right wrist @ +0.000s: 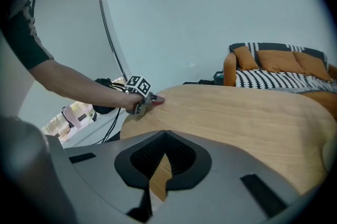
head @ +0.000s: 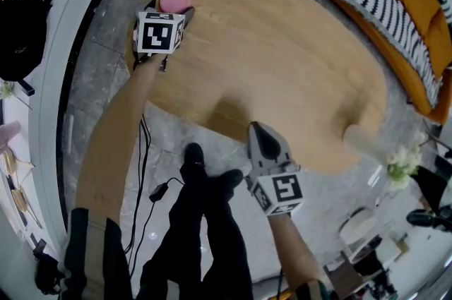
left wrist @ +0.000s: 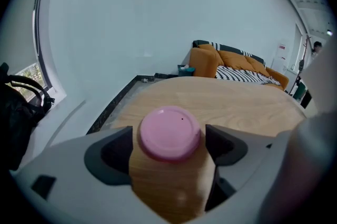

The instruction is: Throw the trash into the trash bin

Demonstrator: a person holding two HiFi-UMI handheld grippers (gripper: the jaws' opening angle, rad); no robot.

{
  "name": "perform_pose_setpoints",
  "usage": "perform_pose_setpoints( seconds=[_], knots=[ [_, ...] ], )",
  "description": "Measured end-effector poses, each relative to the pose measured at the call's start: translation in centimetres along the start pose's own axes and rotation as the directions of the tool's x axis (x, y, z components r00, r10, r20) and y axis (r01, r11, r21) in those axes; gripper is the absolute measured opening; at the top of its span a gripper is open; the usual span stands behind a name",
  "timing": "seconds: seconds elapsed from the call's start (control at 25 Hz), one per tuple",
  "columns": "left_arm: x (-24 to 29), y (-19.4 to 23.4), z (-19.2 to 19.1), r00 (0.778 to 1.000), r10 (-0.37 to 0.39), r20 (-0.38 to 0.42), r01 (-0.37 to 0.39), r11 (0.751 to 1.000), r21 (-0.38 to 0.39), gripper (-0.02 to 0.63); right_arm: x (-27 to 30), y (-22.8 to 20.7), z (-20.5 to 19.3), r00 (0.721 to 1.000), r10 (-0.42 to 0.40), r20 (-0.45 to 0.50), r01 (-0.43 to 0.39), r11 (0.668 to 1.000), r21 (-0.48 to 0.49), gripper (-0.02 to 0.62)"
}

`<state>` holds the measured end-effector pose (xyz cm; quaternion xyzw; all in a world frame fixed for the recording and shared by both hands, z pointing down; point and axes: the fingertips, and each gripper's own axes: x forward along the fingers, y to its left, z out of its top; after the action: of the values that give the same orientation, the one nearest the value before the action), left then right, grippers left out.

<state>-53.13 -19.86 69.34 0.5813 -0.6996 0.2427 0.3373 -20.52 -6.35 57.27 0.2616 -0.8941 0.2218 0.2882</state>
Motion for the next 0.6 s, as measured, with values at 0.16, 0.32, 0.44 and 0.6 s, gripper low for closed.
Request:
perform_pose_setpoints(
  seconds=[0.16, 0.32, 0.44, 0.6],
  knots=[
    [0.0, 0.1, -0.3, 1.0, -0.007, -0.006, 0.008, 1.0, 0.022, 0.353, -0.5, -0.2, -0.1, 1.0, -0.009, -0.011, 0.009, 1.0, 0.005, 0.0],
    [-1.3, -0.1, 0.4, 1.0, -0.005, 0.022, 0.004, 0.999, 0.046, 0.353, -1.0, -0.2, -0.2, 1.0, -0.019, 0.005, 0.019, 1.0, 0.014, 0.0],
    [-2.2, -1.1, 0.5, 0.999, -0.02, 0.043, 0.017, 0.998, 0.065, 0.353, -1.7, 0.0, -0.7, 1.0, -0.02, 0.016, 0.02, 1.0, 0.007, 0.0],
    [-4.9, -3.7, 0.6, 0.996, -0.053, 0.066, 0.045, 0.992, 0.118, 0.353, -3.1, 0.4, -1.3, 0.999, -0.031, 0.007, 0.031, 0.999, 0.02, 0.0]
  ],
)
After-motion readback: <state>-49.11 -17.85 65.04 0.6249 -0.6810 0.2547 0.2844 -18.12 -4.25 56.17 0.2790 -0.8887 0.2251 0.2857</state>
